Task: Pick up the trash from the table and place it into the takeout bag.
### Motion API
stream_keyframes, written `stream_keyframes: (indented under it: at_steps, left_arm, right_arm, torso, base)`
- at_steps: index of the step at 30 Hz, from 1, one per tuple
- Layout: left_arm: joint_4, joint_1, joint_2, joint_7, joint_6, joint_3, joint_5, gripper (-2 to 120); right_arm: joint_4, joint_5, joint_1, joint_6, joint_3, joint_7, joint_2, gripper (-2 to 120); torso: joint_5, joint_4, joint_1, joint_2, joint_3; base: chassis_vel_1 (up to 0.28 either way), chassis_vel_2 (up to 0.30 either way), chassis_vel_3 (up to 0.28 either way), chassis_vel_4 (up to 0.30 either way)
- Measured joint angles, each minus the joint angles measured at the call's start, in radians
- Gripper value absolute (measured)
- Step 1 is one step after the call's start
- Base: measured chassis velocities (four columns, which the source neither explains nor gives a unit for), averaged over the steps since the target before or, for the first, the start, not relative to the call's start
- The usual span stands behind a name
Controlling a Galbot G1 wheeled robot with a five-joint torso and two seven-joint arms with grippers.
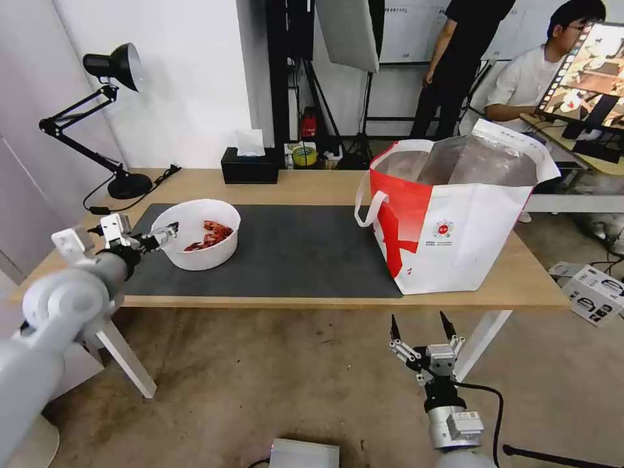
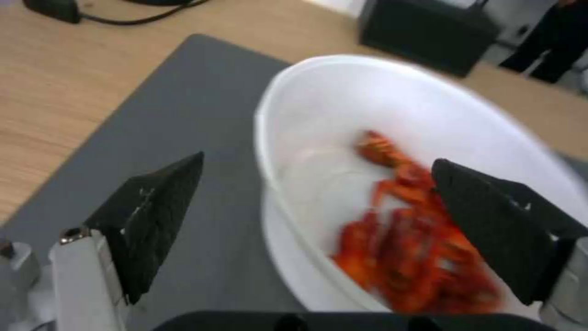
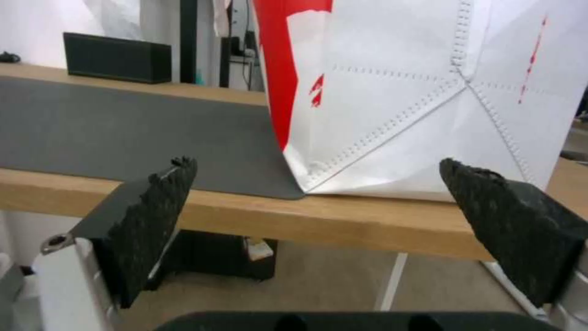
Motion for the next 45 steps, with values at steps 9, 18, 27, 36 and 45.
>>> stream_keyframes:
  at_steps: [9,18,27,36,45]
  left_arm:
    - [0.113,-0.118,0.018,0.009,0.045,0.116,0.01,100]
    - [0.136,-0.198,0.039,-0.043,0.143,0.181,-0.066,93]
    - [0.171,-0.282,0.041,-0.12,0.203,0.252,-0.154,65]
    - [0.177,-0.302,0.04,-0.143,0.222,0.268,-0.163,32]
    - [0.178,-0.306,0.04,-0.144,0.223,0.269,-0.162,1]
  right_arm:
    - [0.0,0.0,0.0,-0.001,0.006,0.0,0.0,98]
    - [0.0,0.0,0.001,-0.001,0.004,0.001,0.002,98]
    - [0.0,0.0,0.001,-0.001,0.004,0.002,0.003,97]
    - [-0.005,0.0,0.003,0.0,0.004,0.003,0.006,97]
    - [-0.008,0.001,0.004,0.0,0.002,0.004,0.008,97]
  torso:
    - [0.0002,-0.0001,0.0,0.0,0.0]
    - [0.0005,0.0,0.0,0.0,0.0]
    - [0.0004,0.0,0.0,0.0,0.0]
    - [0.0004,0.0,0.0,0.0,0.0]
    - [0.0004,-0.0001,0.0,0.0,0.0]
  base:
    - [0.0,0.0,0.0,0.0]
    - [0.0,0.0,0.0,0.0]
    - [0.0,0.0,0.0,0.0]
    - [0.0,0.0,0.0,0.0]
    - [0.0,0.0,0.0,0.0]
